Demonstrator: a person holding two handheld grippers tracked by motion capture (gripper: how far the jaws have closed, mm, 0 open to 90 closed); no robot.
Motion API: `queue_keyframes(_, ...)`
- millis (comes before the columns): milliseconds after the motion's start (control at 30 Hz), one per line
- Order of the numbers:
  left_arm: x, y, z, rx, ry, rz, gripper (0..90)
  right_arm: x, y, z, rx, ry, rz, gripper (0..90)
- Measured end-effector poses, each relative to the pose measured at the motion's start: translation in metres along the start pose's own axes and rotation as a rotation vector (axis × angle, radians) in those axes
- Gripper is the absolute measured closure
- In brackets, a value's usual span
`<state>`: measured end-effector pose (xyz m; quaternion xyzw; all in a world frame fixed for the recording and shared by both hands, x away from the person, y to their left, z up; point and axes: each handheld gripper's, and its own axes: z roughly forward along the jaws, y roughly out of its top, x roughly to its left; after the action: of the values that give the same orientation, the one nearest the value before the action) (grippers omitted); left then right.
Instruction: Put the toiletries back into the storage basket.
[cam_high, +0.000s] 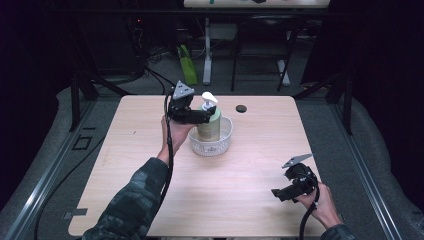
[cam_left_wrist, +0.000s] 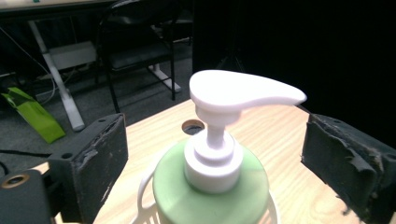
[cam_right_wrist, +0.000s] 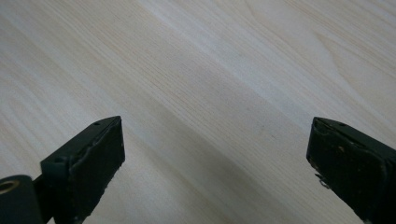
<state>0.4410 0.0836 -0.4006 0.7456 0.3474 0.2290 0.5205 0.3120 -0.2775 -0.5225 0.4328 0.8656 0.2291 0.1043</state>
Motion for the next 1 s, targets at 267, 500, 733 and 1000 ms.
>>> queue_keyframes(267, 0.001, -0.005, -0.023, 0.023, 0.009, 0.029, 0.0, -0.002, -0.001, 0.001, 0.006, 0.006, 0.006, 3.9)
queue_keyframes(500, 0.005, -0.016, -0.046, 0.027, 0.032, 0.042, 0.0, -0.001, -0.001, -0.001, 0.002, -0.003, -0.002, 3.9)
queue_keyframes(733, 0.005, -0.031, -0.068, 0.022, 0.055, 0.044, 0.0, 0.0, -0.001, 0.001, 0.006, 0.0, 0.0, 3.9)
queue_keyframes(1000, 0.003, -0.049, -0.087, 0.033, 0.073, 0.059, 0.0, -0.004, -0.003, 0.0, 0.005, -0.008, 0.008, 3.9)
